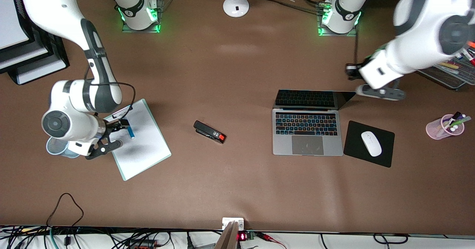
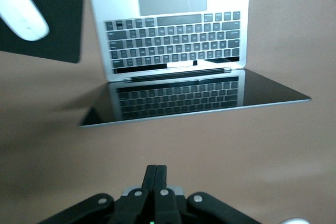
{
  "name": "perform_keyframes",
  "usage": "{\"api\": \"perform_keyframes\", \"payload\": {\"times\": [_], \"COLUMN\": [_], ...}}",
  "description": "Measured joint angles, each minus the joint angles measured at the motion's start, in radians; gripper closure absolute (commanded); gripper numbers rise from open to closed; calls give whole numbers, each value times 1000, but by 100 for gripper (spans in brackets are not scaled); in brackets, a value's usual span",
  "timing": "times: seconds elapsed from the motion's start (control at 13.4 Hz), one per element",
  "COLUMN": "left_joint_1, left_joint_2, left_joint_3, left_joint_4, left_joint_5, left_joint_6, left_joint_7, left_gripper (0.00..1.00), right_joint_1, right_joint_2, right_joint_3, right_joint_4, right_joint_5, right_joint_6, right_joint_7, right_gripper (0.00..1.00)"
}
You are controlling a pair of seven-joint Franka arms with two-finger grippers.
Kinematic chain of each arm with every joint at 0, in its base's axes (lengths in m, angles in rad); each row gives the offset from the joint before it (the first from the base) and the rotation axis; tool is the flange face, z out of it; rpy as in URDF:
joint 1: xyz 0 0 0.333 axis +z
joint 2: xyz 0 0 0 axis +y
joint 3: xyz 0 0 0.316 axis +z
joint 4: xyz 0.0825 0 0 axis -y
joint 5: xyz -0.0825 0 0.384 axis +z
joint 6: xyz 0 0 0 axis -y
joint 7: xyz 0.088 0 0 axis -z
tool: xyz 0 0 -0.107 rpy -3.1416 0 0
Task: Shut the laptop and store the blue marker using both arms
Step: 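Grasp the blue marker with the right gripper while the left gripper lowers, then push the laptop lid down with the left gripper while the right gripper lifts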
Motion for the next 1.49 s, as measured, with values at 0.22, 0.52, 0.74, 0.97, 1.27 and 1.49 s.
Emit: {"api": "perform_keyframes", "payload": {"times": [0.22, 0.52, 0.74, 0.97, 1.27, 1.49], "left_joint_1": [-3, -1, 1, 40, 90, 100], "left_joint_2": [-61, -90, -90, -70, -7, 34], "left_joint_3": [-159, -198, -213, -213, -212, -212], "left_joint_4": [-174, -268, -328, -357, -361, -361], "left_joint_5": [0, 0, 0, 13, 70, 110], "left_joint_6": [149, 212, 298, 395, 573, 687], "left_joint_7": [-131, -155, -159, -181, -193, -193], "left_gripper": [100, 100, 100, 100, 100, 100], "right_joint_1": [5, 20, 26, 26, 25, 25], "right_joint_2": [43, 51, 51, 51, 52, 52], "right_joint_3": [1, 2, 2, 2, 2, 2], "right_joint_4": [-15, -69, -91, -98, -103, -104], "right_joint_5": [0, 0, 0, 0, 0, 1], "right_joint_6": [97, 185, 190, 193, 194, 194], "right_joint_7": [-15, -17, -19, -20, -20, -20], "right_gripper": [4, 17, 40, 40, 46, 59]}}
